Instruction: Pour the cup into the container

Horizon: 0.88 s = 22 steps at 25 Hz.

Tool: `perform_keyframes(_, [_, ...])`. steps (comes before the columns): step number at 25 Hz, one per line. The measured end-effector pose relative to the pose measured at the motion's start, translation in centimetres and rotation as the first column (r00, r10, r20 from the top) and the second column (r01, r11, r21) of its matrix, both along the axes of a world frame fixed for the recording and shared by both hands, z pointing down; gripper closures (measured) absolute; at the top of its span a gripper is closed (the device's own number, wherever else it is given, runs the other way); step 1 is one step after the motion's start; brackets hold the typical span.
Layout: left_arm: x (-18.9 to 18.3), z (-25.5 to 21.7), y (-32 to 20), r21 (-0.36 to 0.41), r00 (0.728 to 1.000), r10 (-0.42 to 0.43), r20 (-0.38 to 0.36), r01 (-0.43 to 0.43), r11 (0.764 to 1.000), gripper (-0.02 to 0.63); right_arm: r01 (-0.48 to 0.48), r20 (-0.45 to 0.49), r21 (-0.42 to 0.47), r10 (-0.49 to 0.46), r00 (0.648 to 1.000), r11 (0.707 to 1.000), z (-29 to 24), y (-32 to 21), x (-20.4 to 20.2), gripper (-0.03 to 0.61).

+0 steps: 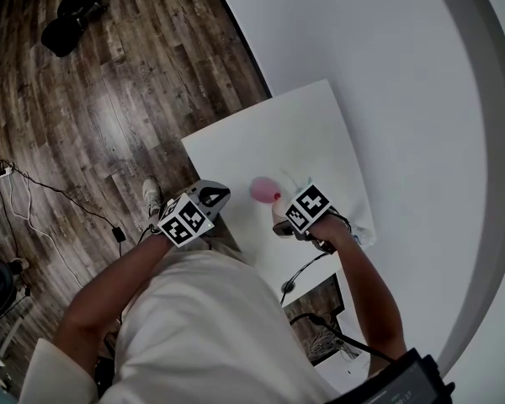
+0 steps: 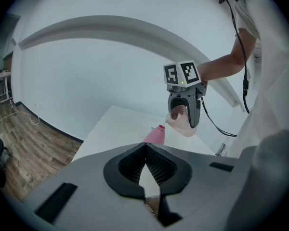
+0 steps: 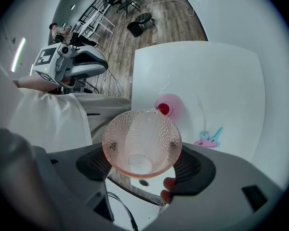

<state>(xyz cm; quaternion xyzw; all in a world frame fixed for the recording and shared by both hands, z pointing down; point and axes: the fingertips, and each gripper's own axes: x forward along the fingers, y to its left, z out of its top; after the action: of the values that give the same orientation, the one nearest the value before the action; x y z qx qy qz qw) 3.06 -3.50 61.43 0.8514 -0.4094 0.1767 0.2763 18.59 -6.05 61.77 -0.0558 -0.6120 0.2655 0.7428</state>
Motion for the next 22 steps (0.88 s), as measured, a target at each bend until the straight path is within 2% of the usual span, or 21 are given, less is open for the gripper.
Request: perform_keyframes(22, [-0.09,0.28,-0.31,-0.004,1.0,0.006,0.001,-0.006,1.0,0.603,0.008,-0.017,-0.021,-0.008,1.0,1.0,-0.24,0.12,0.17,0.206])
